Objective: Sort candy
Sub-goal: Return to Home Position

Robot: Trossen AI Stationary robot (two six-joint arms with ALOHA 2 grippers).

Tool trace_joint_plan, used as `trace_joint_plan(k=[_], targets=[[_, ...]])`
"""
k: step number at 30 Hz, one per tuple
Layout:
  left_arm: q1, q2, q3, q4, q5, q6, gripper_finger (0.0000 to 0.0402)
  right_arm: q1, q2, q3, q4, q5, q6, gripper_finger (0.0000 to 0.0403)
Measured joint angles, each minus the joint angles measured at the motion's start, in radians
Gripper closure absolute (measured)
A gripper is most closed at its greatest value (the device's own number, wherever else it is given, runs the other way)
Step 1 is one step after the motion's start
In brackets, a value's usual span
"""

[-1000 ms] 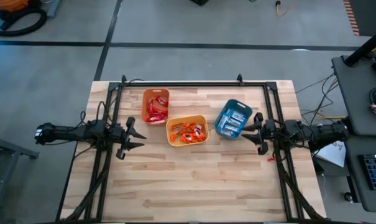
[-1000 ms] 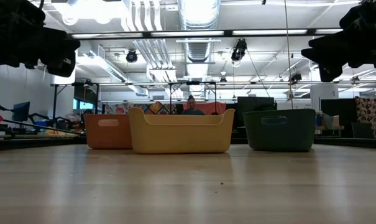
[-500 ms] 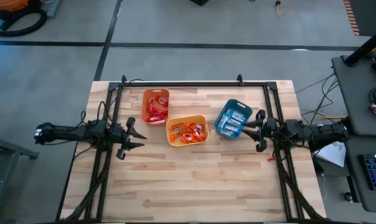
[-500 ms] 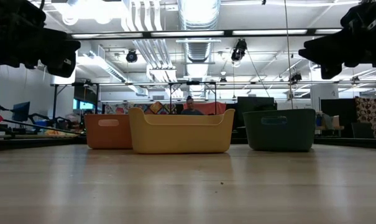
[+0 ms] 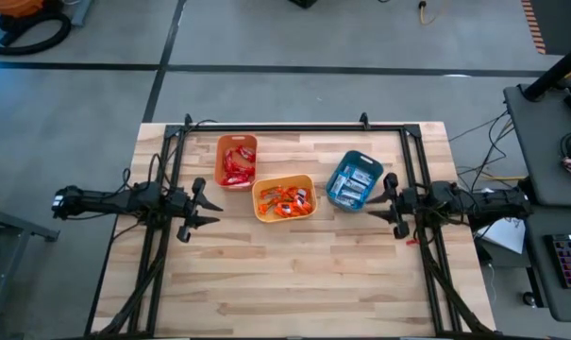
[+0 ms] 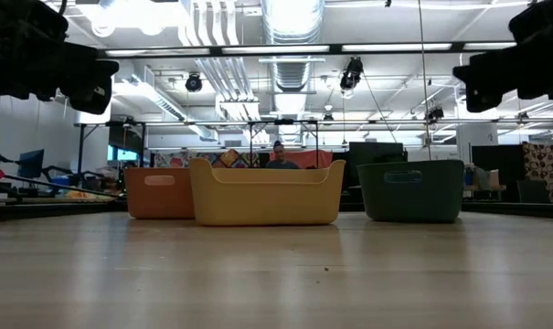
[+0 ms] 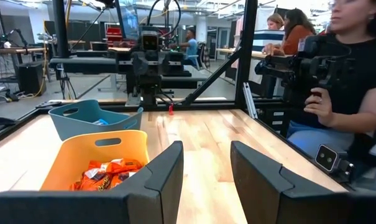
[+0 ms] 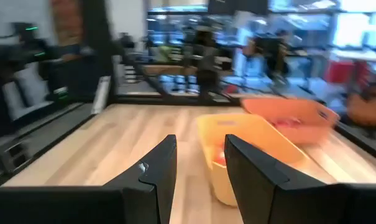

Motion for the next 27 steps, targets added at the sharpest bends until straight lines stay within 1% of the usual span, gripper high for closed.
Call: trace_joint_plan(k=[3,11,27], targets=[[0.000,0.001,0.000,0.001,0.000,0.000,0.0283,0.000,0.000,0.000,0.008,-0.063,-0.028,0.0275],[0.000,0.002,0.000,0.001,0.000,0.000,0.0283,0.000,0.000,0.000,0.009,-0.066,-0.059,0.0275],[0.000,0.004,0.000,0.001,0.000,0.000,0.0283,0.001,0.021,0.008,0.003,-0.070,-0.058,0.0275]])
